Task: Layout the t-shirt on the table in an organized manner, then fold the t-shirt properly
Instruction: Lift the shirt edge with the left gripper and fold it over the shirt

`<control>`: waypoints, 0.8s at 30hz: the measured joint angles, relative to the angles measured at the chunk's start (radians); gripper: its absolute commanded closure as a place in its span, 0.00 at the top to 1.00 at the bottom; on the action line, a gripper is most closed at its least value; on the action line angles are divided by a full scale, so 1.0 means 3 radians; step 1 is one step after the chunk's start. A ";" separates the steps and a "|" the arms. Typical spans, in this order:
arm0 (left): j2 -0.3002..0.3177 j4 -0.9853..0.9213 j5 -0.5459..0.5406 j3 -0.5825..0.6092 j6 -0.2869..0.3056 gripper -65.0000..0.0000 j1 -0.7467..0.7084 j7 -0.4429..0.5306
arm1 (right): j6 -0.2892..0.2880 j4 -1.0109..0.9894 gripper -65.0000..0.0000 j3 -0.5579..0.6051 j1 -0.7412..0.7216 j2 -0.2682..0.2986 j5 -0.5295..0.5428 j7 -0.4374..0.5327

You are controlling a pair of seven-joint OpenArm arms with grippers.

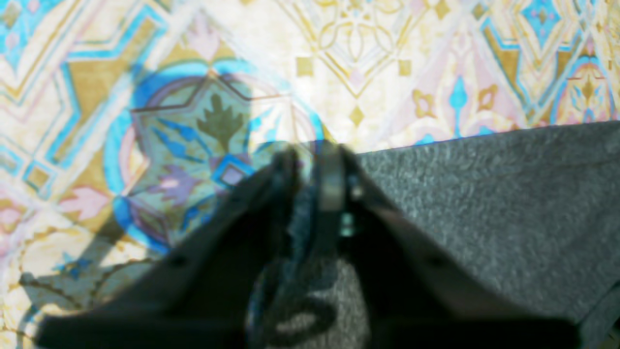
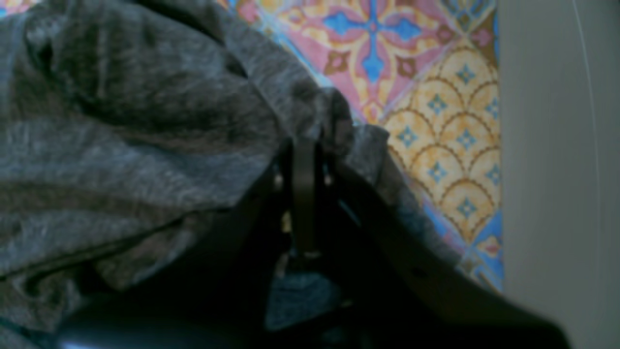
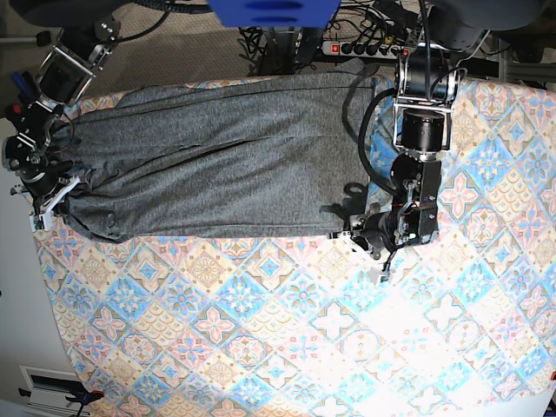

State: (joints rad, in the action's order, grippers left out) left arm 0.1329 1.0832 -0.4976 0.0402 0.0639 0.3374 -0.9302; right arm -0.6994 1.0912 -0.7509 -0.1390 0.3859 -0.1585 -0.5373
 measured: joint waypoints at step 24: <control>0.0053 0.1124 -0.0285 0.0001 0.0100 0.00 -0.0771 -0.0565 | 0.0000 0.0003 0.00 -0.0237 -0.0008 -0.0003 -0.0001 0.0003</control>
State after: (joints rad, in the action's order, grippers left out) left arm 0.1490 1.4204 -0.5831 0.0406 0.0940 0.1062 -1.0996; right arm -0.6994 1.0920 -0.8219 -0.1413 0.3851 -0.1589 -0.5365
